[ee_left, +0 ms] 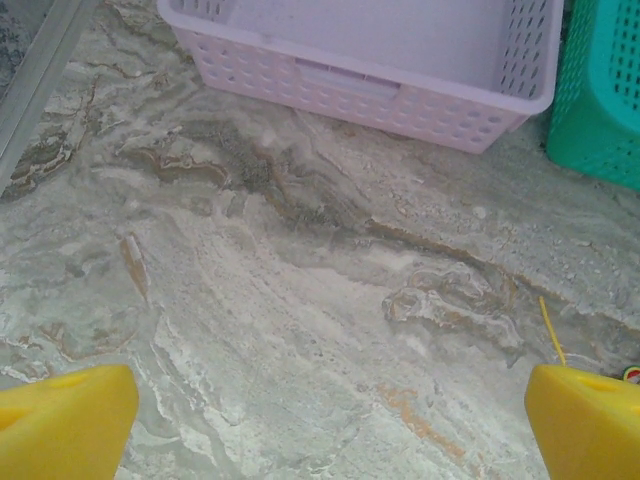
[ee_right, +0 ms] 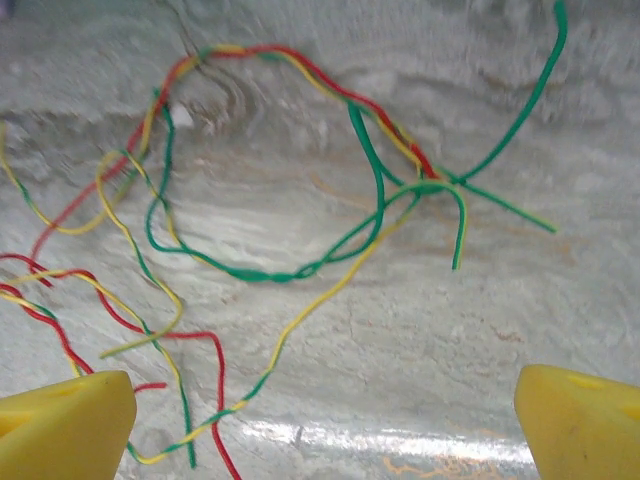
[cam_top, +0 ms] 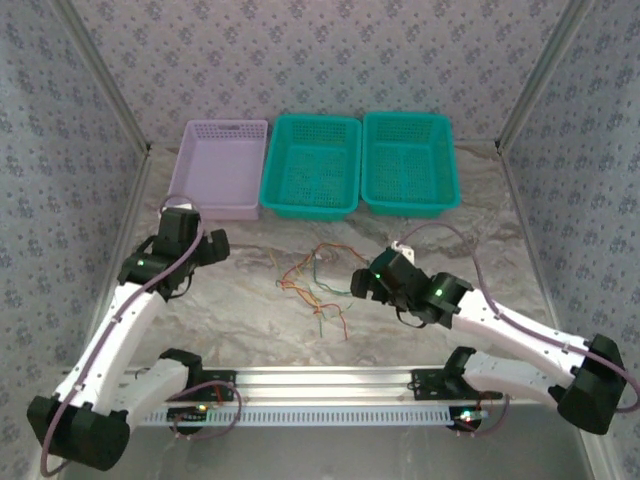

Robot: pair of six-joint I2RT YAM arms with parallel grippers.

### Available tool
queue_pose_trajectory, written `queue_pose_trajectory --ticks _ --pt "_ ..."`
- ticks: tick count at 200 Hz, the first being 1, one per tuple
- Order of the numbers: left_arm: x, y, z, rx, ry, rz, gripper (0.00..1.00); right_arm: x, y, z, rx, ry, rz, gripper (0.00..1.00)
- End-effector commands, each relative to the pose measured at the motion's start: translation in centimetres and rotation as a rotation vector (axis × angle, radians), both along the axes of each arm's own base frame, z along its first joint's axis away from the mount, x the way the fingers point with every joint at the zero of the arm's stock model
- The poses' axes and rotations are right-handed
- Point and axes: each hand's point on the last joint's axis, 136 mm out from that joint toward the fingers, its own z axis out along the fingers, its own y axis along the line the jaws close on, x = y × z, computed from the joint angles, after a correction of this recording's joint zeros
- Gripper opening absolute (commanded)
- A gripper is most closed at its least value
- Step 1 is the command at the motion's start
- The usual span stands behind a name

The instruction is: Untangle the cables

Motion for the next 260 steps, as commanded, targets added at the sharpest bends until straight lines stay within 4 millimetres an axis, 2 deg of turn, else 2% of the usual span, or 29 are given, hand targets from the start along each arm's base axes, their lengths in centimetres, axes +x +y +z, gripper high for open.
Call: queue_pose_trajectory --ticks 1,22,34,44,56,78,105,136,156,207,231,260 --pt "-0.1 0.3 0.9 0.037 0.000 -0.005 1.00 -0.5 2.0 -1.1 0.093 0.085 0.008 1.00" --pt "-0.1 0.3 0.7 0.045 0.013 -0.007 1.00 -0.2 3.5 -2.1 0.145 0.140 0.025 0.98" --pt "-0.1 0.2 0.7 0.050 0.015 -0.009 1.00 0.3 4.2 -2.3 0.154 0.138 0.026 0.93" --pt "-0.2 0.2 0.7 0.060 0.016 -0.010 1.00 0.3 4.6 -2.6 0.147 0.145 0.035 0.86" --pt "-0.2 0.2 0.7 0.070 0.016 -0.011 1.00 0.3 4.7 -3.0 0.133 0.157 0.031 0.79" --pt "-0.3 0.1 0.6 0.080 0.016 -0.014 1.00 0.0 4.8 -3.6 0.136 0.190 0.023 0.74" --pt "-0.2 0.0 0.5 0.089 0.023 -0.020 1.00 -1.1 5.0 -4.1 0.136 0.200 0.007 0.73" --pt "-0.1 -0.1 0.4 0.090 0.033 -0.025 1.00 -1.7 5.3 -5.9 0.131 0.236 -0.011 0.71" --pt "-0.2 -0.2 0.3 0.090 0.037 -0.028 1.00 -1.5 5.3 -6.4 0.123 0.241 -0.023 0.64" --pt "-0.2 -0.4 0.3 0.108 0.036 -0.038 0.99 -0.5 5.7 -6.8 0.133 0.221 -0.037 0.60" --pt "-0.2 -0.4 0.3 0.109 0.038 -0.038 1.00 -0.3 5.7 -7.7 0.138 0.241 -0.046 0.52" --pt "-0.2 -0.4 0.3 0.109 0.037 -0.040 1.00 -0.3 5.8 -8.9 0.127 0.269 -0.050 0.49"
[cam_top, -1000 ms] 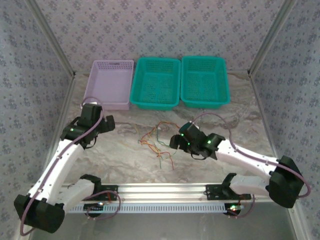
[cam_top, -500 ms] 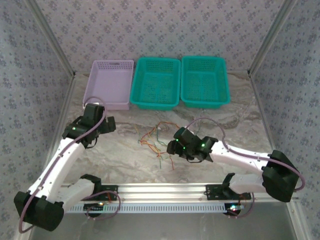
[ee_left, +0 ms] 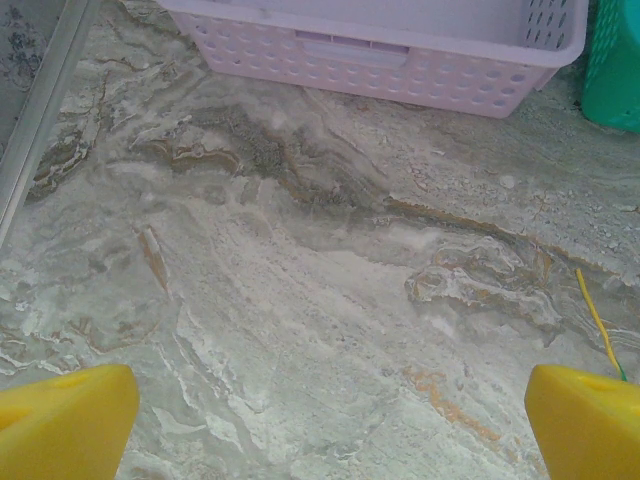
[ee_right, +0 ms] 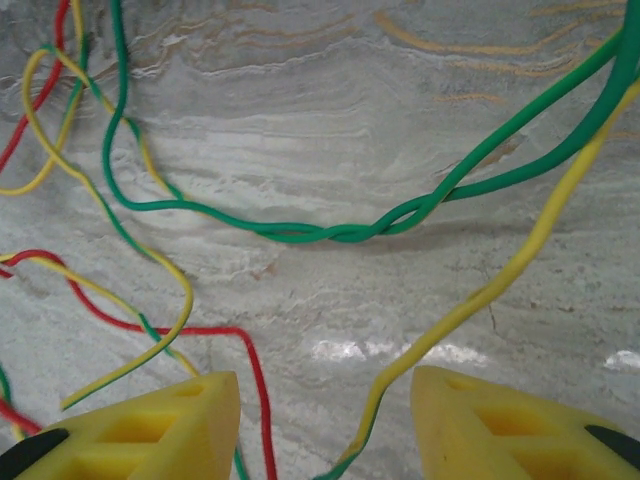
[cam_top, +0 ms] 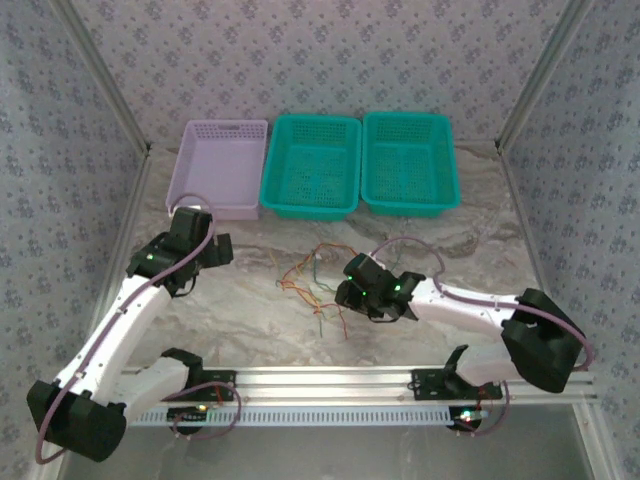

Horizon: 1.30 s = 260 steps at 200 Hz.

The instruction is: Untangle the cables

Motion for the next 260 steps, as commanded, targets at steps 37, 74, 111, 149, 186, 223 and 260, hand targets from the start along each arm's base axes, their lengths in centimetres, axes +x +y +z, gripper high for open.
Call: queue_pose_trajectory --ticks 37,74,111,149,186,223,260 --pt "0.0 0.2 1.1 0.025 -0.007 -0.008 1.00 0.0 0.4 -1.7 0.009 0.034 -0.011 0.41" --pt "-0.1 0.2 1.1 0.027 -0.009 -0.007 1.00 0.4 0.8 -1.5 0.006 0.025 -0.002 0.32" --pt "-0.1 0.2 1.0 0.029 -0.006 -0.007 0.99 0.6 1.1 -1.4 0.006 0.027 0.008 0.23" --pt "-0.1 0.2 1.0 0.029 -0.004 -0.009 1.00 0.7 1.1 -1.3 0.002 0.022 0.008 0.13" --pt "-0.1 0.2 1.0 0.029 -0.005 -0.009 1.00 0.9 1.3 -1.0 -0.001 0.017 0.012 0.09" --pt "-0.1 0.2 1.0 0.030 -0.005 -0.011 1.00 1.2 1.7 -0.4 -0.008 0.010 0.025 0.02" --pt "-0.1 0.0 1.1 0.026 -0.003 -0.019 1.00 1.9 2.0 0.8 -0.022 -0.018 0.039 0.00"
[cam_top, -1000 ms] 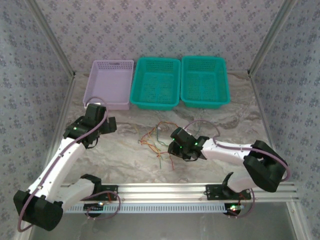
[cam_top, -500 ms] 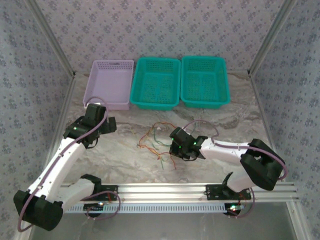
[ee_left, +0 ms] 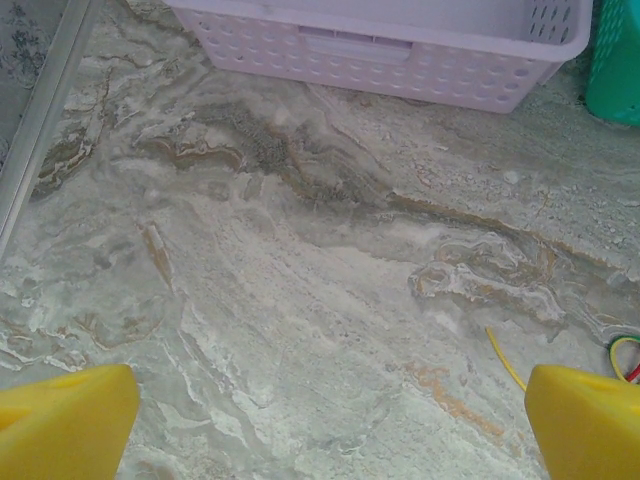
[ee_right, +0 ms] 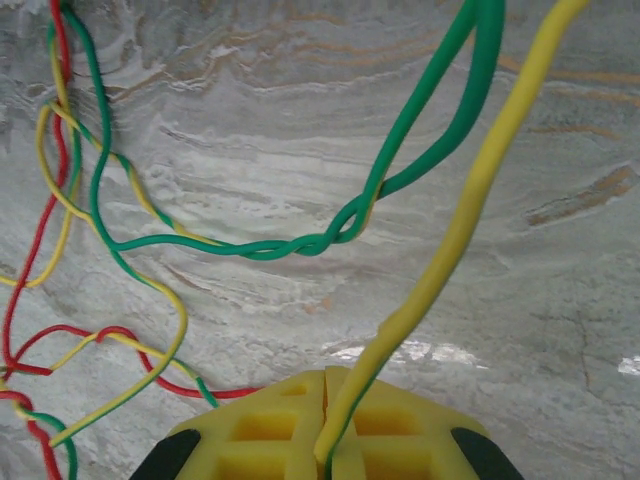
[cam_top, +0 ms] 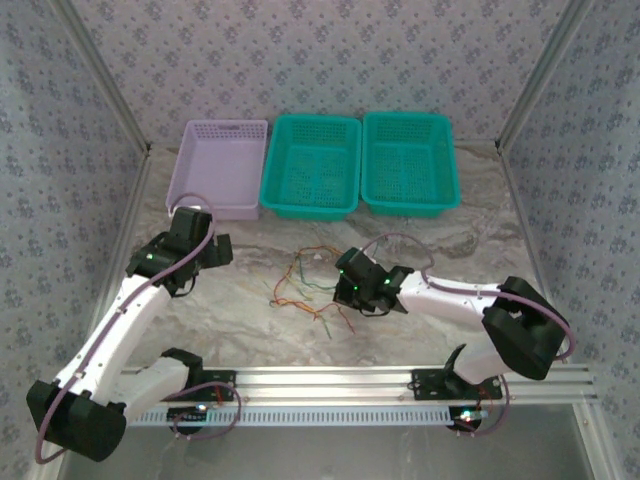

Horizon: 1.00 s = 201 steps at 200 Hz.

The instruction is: Untangle the cables

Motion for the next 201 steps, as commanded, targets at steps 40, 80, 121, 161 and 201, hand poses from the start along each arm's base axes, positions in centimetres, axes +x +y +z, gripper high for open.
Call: queue_pose_trajectory --ticks 40,80,121,161,201 --pt "0.1 -1.1 1.5 -0.040 -0.017 -0.034 0.99 1.5 0.4 1.9 -0.035 -0.047 0.047 0.00" --pt "0.0 -5.4 2.8 -0.172 -0.044 -0.100 1.00 3.1 2.0 5.0 -0.017 -0.124 0.150 0.00" --pt "-0.1 -8.5 2.6 -0.212 -0.031 -0.150 1.00 3.9 3.4 8.1 0.013 -0.198 0.287 0.00" --pt "-0.5 -9.6 1.6 -0.263 -0.019 -0.170 1.00 3.8 4.1 11.3 0.036 -0.310 0.440 0.00" --pt "-0.7 -11.9 0.4 -0.367 -0.023 -0.232 1.00 2.9 4.9 13.5 0.104 -0.440 0.620 0.00"
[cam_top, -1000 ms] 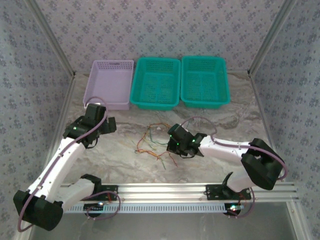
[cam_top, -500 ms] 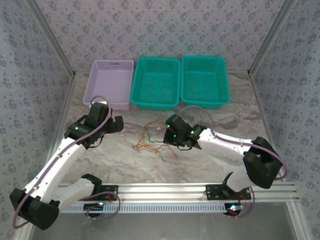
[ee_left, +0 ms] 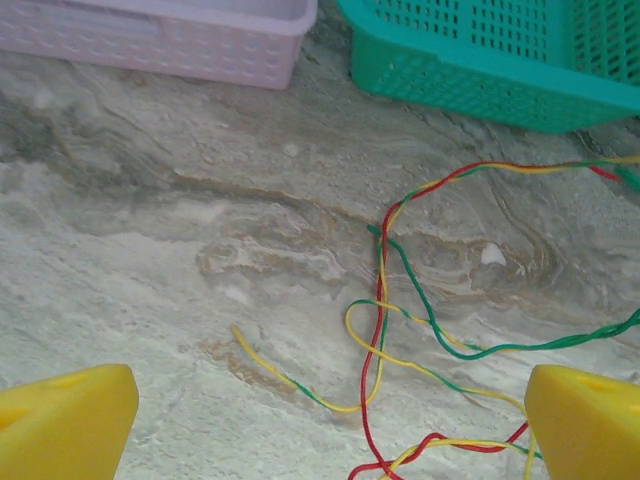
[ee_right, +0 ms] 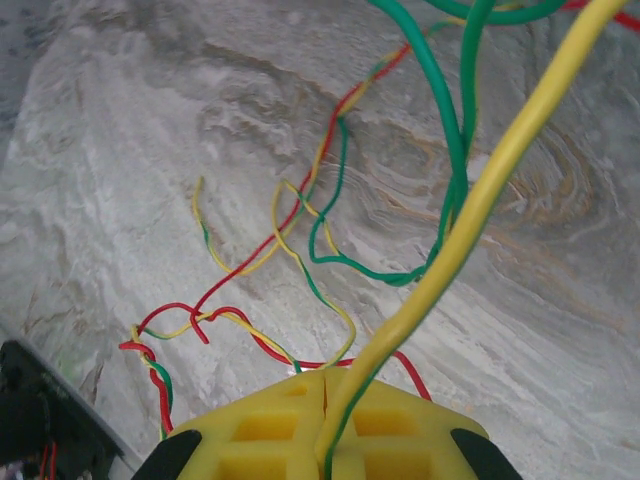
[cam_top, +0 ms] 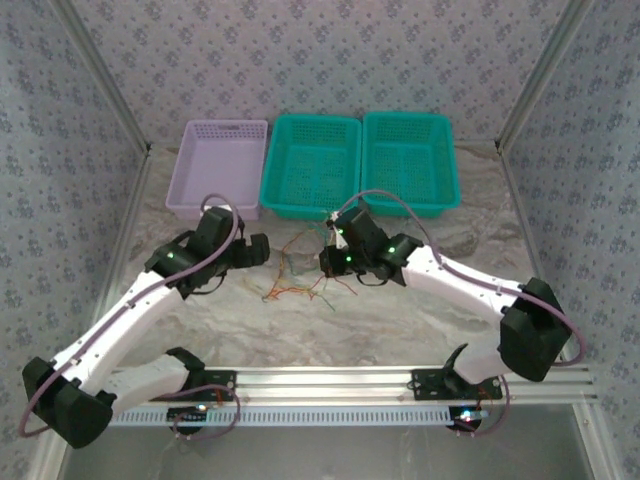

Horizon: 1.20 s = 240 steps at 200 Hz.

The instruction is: Untangle the cables

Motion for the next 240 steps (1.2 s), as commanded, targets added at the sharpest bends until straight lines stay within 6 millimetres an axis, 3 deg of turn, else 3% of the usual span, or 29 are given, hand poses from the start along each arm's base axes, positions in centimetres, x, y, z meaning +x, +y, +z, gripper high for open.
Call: queue_pose_trajectory --ticks 1,79,111,163,240 --pt "-0.1 -2.1 0.0 -0.110 -0.019 -0.048 1.00 -1.0 0.8 2.8 0.057 -0.115 0.181 0.00" --pt "-1.0 -8.3 -3.7 -0.201 -0.015 -0.195 1.00 0.5 -0.8 1.7 0.192 -0.103 0.249 0.00" --pt "-1.3 -10.4 -5.5 -0.167 -0.003 -0.229 1.00 0.7 -0.8 2.6 0.194 -0.130 0.251 0.00" --pt "-1.1 -11.3 -7.5 -0.164 0.017 -0.223 1.00 0.6 -3.0 4.7 0.142 -0.227 0.189 0.00" --pt "-1.8 -11.0 -11.8 -0.147 0.085 -0.208 1.00 -0.3 -5.4 6.9 0.105 -0.312 0.141 0.00"
